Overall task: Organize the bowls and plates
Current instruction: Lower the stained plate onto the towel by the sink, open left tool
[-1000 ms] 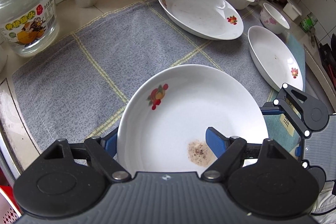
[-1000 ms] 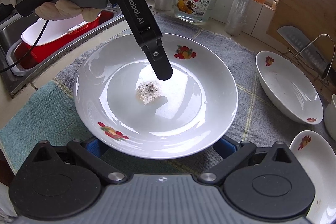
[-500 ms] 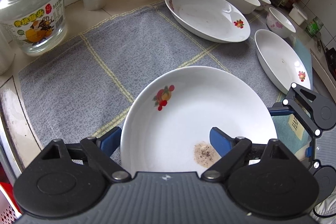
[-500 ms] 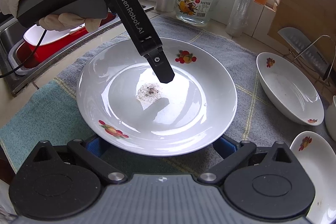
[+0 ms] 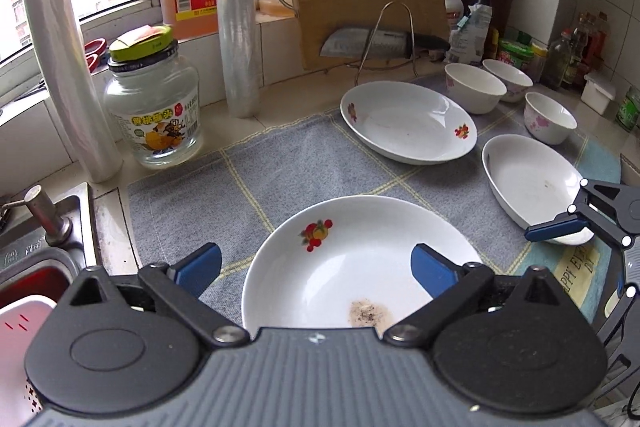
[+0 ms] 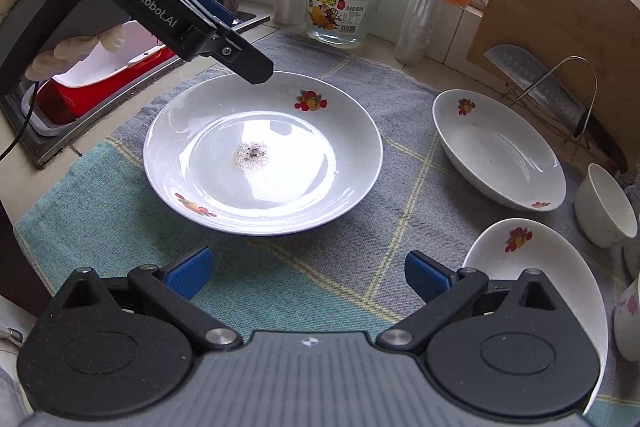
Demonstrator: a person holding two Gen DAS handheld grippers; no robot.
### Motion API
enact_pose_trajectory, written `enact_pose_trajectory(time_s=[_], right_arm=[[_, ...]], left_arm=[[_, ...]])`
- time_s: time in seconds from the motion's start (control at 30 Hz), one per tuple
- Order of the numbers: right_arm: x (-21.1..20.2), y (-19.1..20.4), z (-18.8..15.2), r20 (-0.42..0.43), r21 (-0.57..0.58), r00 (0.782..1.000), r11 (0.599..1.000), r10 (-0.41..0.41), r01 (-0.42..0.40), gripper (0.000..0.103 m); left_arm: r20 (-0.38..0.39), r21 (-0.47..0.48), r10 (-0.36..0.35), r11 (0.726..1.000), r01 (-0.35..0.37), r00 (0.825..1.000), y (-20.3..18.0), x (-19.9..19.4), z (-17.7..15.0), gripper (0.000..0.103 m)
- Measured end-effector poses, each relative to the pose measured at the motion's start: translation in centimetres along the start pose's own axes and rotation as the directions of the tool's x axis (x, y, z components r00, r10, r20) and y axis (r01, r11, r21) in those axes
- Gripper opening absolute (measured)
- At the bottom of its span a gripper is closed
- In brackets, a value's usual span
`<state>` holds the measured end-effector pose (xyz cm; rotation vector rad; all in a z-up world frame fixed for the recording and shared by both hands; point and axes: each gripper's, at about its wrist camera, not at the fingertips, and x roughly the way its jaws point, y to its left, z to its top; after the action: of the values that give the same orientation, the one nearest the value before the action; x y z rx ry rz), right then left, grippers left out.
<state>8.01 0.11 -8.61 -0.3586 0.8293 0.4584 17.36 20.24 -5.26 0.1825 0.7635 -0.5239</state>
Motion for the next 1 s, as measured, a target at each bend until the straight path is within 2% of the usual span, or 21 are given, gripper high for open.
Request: enact_pose_trajectory(time_s=[0.2, 0.3, 0.43, 0.63, 1.0], right_arm=[[-2.0, -2.1, -0.8, 0.020, 0.087, 0.993, 0.990, -0.116, 0.114, 0.103], [-2.8, -3.3, -1.6, 0.014, 0.142, 0.986, 0.976, -0.168, 0.165, 0.103], [-3.7, -5.0, -3.0, 0.014, 0.180, 0.980, 0.964, -0.200, 0.195, 0.103], [-4.7, -8.8, -5.4, 0.022, 0.172, 0.983, 0.969, -0.181, 0.175, 0.103], [-6.0, -16.2, -9.7, 0.047, 0.087, 0.997, 0.994, -0.063, 0.059, 0.103]], left_arm=[[0.103, -0.009, 0.018, 1.000, -0.018, 0.995, -3.2, -1.2, 0.1, 0.100], [0.130, 0.005, -0.015, 1.000, 0.015, 0.991, -4.9, -1.3, 0.4, 0.101], [0.116, 0.029, -0.076, 0.997, 0.073, 0.990, -7.3, -0.7, 0.9, 0.101], [0.102, 0.012, -0.060, 0.998, 0.060, 0.993, -11.0, 0.1, 1.3, 0.101], [0.013, -0.056, -0.027, 0.998, 0.028, 1.000, -18.7, 3.5, 1.3, 0.101]])
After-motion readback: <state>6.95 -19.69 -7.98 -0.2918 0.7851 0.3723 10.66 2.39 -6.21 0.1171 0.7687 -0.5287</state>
